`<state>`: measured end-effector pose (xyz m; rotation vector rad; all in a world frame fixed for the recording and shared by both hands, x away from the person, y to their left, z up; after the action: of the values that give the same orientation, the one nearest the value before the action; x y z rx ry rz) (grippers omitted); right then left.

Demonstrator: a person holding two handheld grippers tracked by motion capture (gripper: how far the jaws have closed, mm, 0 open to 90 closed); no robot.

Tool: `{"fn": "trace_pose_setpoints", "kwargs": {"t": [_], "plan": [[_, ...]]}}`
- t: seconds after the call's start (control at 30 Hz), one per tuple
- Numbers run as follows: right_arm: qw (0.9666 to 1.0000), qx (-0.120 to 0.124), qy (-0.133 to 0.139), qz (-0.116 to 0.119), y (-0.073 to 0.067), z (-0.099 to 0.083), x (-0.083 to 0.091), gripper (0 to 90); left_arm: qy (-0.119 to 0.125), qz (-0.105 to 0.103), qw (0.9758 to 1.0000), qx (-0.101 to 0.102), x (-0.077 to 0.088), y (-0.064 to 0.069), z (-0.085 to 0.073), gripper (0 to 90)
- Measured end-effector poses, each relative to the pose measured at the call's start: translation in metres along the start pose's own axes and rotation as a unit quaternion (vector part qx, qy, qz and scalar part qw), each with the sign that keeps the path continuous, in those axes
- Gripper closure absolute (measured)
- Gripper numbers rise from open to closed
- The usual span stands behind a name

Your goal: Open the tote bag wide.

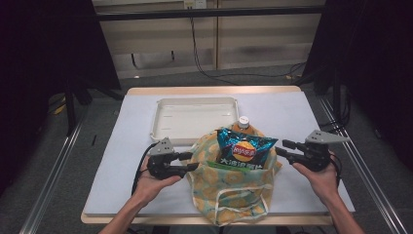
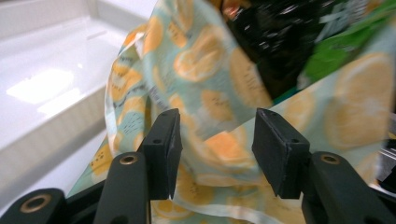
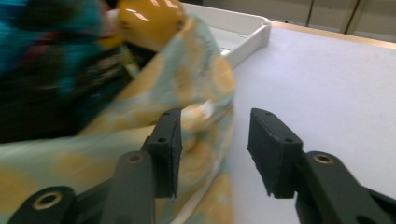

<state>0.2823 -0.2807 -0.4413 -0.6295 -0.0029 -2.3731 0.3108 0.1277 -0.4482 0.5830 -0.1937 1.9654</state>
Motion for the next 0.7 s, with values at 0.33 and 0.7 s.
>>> {"fn": "trace_pose_setpoints", "kwargs": {"t": [0.33,0.7], "plan": [[0.9958,0.001,-0.016,0.090,-0.052,-0.021,0.015,29.6,-0.020,-0.049,0.9983,-0.026,-0.015,0.027,-0.005,52.4],[0.9902,0.022,-0.045,0.131,-0.068,-0.021,-0.018,41.8,-0.028,-0.080,0.9960,-0.027,-0.024,0.034,-0.008,61.3]]}}
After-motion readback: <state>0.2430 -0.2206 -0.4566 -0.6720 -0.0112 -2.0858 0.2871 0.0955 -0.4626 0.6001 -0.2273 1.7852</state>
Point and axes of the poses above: each handheld gripper's, and its own axes: x roughly backward along the jaws, z roughly out of its top, y roughly to its right, the point moved 3 cm from there along -x, roughly forward along the jaws, and after that the axes turned 3 degrees about z, right-handed, at the moved point
